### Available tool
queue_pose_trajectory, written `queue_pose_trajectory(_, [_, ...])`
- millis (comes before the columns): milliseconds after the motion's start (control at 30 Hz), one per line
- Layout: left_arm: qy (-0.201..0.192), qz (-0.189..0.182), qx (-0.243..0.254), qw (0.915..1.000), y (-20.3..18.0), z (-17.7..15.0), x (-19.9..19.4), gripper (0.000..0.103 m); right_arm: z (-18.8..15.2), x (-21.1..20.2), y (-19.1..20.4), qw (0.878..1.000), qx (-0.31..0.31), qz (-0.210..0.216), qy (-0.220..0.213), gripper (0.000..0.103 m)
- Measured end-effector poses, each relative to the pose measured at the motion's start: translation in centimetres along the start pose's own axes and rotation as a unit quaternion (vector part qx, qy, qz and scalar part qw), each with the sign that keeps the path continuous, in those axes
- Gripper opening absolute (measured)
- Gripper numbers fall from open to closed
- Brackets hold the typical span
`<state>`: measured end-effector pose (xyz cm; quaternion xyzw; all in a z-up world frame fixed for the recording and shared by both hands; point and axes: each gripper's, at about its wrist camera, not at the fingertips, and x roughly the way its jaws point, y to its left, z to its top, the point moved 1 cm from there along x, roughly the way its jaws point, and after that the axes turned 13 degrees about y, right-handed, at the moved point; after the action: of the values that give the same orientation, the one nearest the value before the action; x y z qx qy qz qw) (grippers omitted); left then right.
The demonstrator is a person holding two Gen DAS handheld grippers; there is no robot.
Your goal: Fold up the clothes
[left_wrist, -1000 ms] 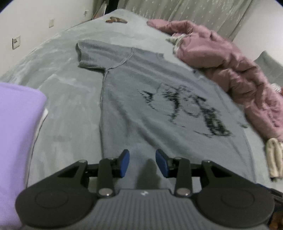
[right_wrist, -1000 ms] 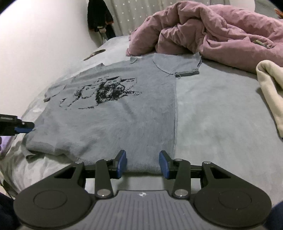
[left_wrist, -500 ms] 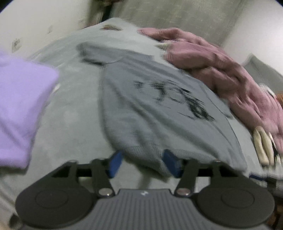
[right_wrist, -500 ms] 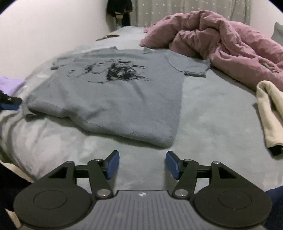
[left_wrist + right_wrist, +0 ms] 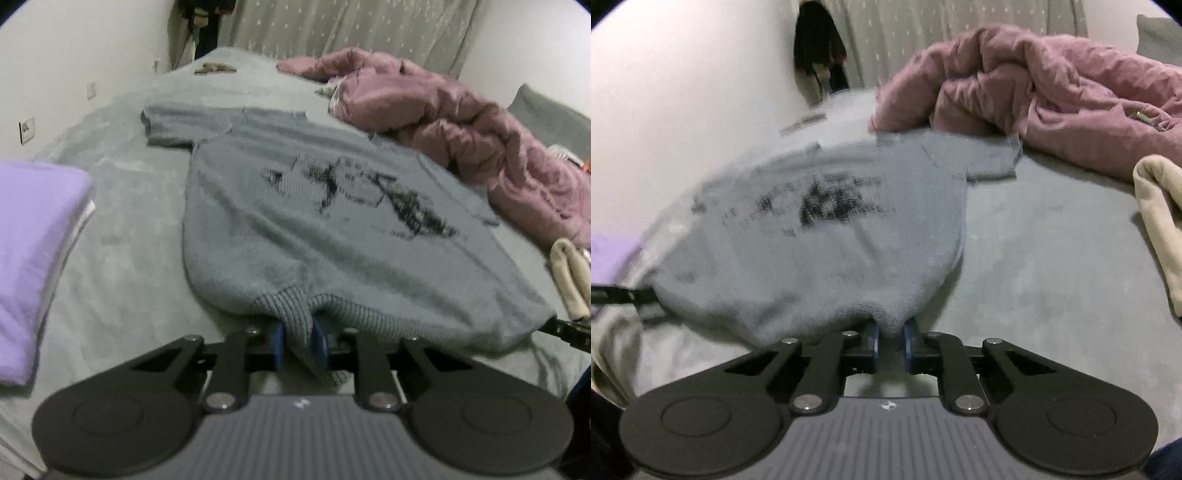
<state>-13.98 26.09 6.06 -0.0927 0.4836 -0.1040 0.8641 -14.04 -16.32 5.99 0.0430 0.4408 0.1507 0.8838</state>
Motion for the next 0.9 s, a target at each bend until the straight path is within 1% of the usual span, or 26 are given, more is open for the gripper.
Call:
queue_pose_trajectory(67, [-0.016,-0.015,-0.003,0.9998,0.5,0.3,-0.9,0.016,0.7,-0.9,-0.1,1.0,0.003,0.023,-0.018,0.014])
queue_pose_trajectory(167, [-0.025,-0.035,-0.016,0.9989,1.2,0.8,-1.5,0.016,2.1,-1.4,-0.4,0.998,0.005,0.058,-0.026,0.012])
queue_pose_trajectory(233, [-0.026,-0.039,-0.026,0.9986,1.6,1.3,-1.5,0.015,3.4,-1.3,-0.8,0.997,0.014,0.074,-0.029,0.008])
queue_pose_trajectory(333, [-0.027,-0.04,-0.032,0.9983,1.7,2.0,-1.2,0.016,5.4,-1.1,-1.3,0.994,0.028,0.099,-0.034,0.007])
queue_pose_trajectory(367, [-0.025,-0.04,-0.032,0.9984,1.8,2.3,-1.0,0.016,5.9,-0.8,-1.4,0.994,0.03,0.099,-0.03,0.007])
queue_pose_trajectory(433, [-0.018,-0.035,-0.033,0.9987,1.8,2.8,-0.4,0.016,6.9,0.6,-1.5,0.996,0.027,0.081,-0.013,0.007])
queue_pose_trajectory(533, [-0.009,-0.023,-0.032,0.9992,1.7,3.6,0.7,0.016,6.8,1.9,-1.8,0.997,0.035,0.063,0.005,0.008])
queue_pose_trajectory(567, [-0.007,-0.021,-0.033,0.9992,1.7,3.8,0.9,0.016,6.2,1.8,-2.1,0.997,0.041,0.066,0.004,0.011])
queue_pose_trajectory(600, [-0.006,-0.02,-0.035,0.9992,1.7,4.0,1.1,0.016,5.6,1.6,-2.4,0.997,0.046,0.069,0.002,0.019])
queue_pose_trajectory(633, [-0.005,-0.02,-0.037,0.9991,1.8,4.3,1.3,0.016,5.0,1.5,-2.7,0.996,0.052,0.072,0.0,0.024])
queue_pose_trajectory(667, [-0.004,-0.02,-0.04,0.999,1.9,4.5,1.5,0.015,4.3,1.1,-2.9,0.996,0.054,0.072,-0.002,0.036])
queue_pose_trajectory(700, [-0.001,-0.019,-0.044,0.9989,2.0,4.7,1.7,0.016,3.7,0.6,-3.0,0.996,0.053,0.068,-0.007,0.044])
queue_pose_trajectory(800, [0.006,-0.014,-0.056,0.9983,2.4,5.2,2.3,0.015,2.6,-0.8,-2.5,0.997,0.038,0.066,-0.018,0.053])
queue_pose_trajectory(867, [0.009,-0.013,-0.064,0.9978,2.7,5.5,2.7,0.015,2.4,-0.3,-1.5,0.998,0.009,0.062,-0.004,0.058])
queue_pose_trajectory(900, [0.01,-0.013,-0.066,0.9977,2.7,5.5,2.8,0.015,2.4,0.0,-0.9,0.998,-0.006,0.061,0.004,0.058])
